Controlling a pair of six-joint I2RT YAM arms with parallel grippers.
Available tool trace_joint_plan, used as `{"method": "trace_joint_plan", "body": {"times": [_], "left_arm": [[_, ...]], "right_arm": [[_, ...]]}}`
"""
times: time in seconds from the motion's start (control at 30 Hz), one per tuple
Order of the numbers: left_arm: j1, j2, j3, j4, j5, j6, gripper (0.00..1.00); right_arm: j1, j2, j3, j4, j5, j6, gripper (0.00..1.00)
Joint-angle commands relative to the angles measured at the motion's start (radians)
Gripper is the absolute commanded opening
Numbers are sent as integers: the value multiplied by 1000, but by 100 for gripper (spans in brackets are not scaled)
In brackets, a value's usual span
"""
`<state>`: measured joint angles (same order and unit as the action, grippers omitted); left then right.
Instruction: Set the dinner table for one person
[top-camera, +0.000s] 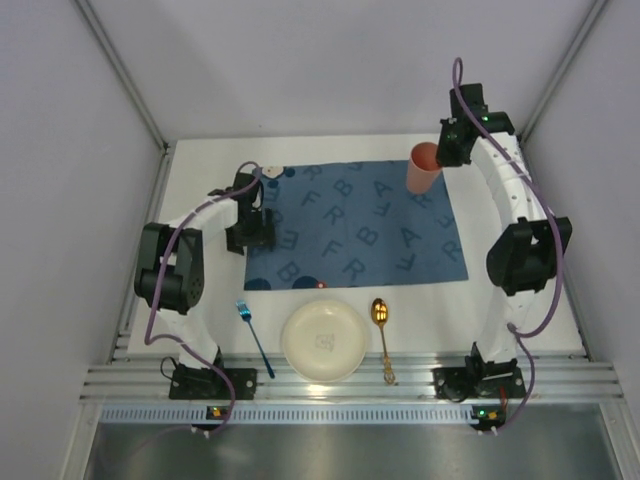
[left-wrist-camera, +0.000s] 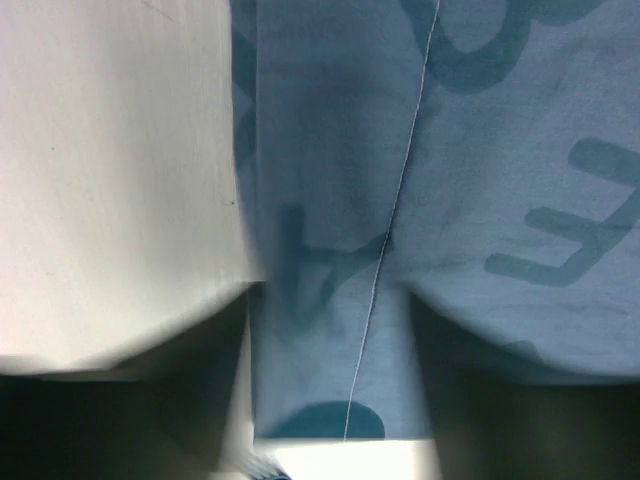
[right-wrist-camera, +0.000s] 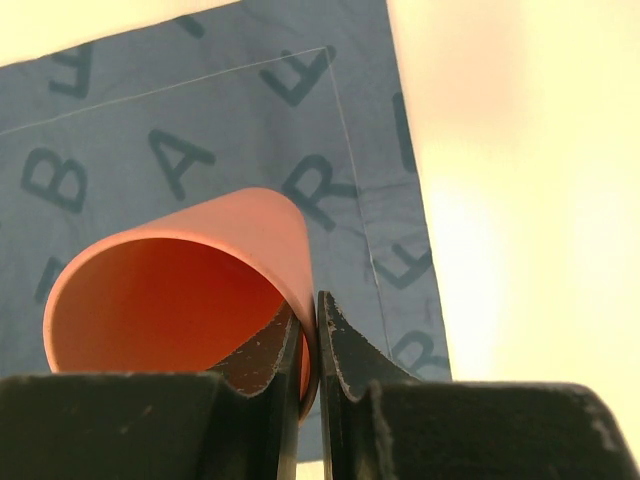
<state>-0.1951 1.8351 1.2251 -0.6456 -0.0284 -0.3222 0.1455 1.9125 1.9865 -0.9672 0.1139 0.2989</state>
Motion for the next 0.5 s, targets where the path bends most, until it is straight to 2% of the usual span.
{"method": "trace_joint_plan", "body": {"times": [0.0, 0.2, 0.47], "left_arm": [[-1, -25, 54, -61, -44, -3, 98], [0, -59, 123, -144, -116, -46, 98], [-1, -122, 165, -201, -71, -95, 98]], "right_arm": [[-1, 69, 99, 7, 79, 20, 0], [3, 181, 205, 8, 150, 49, 0], [3, 276, 204, 94, 148, 85, 0]]}}
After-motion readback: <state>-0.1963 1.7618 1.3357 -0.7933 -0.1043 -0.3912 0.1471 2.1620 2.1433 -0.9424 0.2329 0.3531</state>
